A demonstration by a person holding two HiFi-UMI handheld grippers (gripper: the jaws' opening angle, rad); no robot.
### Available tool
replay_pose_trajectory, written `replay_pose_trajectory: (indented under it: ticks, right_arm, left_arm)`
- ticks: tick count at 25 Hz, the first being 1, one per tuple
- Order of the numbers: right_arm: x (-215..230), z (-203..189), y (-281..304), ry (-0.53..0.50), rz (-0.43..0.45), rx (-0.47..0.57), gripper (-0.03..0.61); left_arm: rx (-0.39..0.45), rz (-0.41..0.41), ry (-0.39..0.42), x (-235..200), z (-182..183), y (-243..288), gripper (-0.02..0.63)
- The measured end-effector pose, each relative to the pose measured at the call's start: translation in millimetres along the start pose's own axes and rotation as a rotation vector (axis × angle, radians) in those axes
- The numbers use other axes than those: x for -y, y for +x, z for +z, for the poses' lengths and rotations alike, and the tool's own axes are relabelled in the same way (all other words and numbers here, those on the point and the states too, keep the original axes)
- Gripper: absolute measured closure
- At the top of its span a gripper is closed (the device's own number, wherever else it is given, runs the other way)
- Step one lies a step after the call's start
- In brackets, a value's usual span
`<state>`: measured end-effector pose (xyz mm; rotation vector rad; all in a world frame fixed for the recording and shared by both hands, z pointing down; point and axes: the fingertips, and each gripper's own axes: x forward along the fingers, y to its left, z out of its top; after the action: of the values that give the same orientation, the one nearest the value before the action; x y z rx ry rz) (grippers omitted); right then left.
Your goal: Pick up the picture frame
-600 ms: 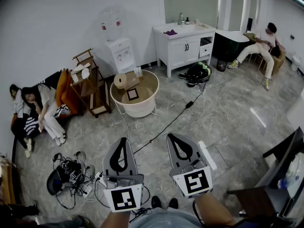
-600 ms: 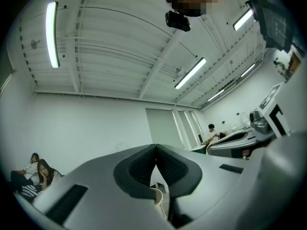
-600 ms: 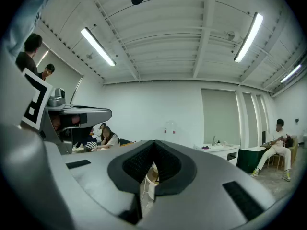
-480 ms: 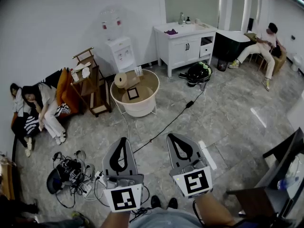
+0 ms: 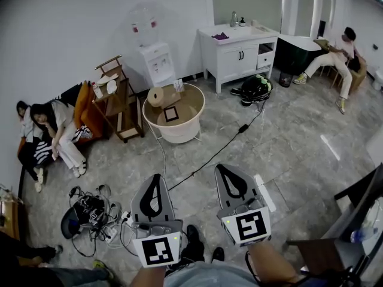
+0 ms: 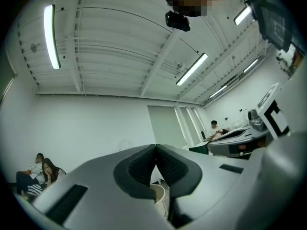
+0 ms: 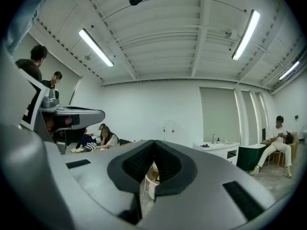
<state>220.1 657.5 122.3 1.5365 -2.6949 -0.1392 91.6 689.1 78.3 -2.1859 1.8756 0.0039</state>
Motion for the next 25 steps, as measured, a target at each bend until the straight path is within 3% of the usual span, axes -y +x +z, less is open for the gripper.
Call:
replay_pose_trajectory:
  ticks: [7, 13, 19, 25]
  right_arm:
    - [0, -23, 63, -0.006, 0.019, -0.029, 0.565]
    - [-1, -42, 167, -0.009, 0.031, -0.063, 0.565]
    - [-2, -27, 283, -0.032, 0.028, -0.049, 0.565]
    - [6, -15, 354, -0.054, 0.007, -0.029, 0.565]
  left_arm:
    - [-0.020, 0.017, -0.032, -35, -37, 44, 0.598]
    - [-0.017, 0.023, -0.041, -93, -80, 120, 0.598]
    - [0.013, 0.019, -0.049, -168, -97, 212, 0.598]
    - [0.039, 0.012, -0.061, -212, -106, 274, 0.598]
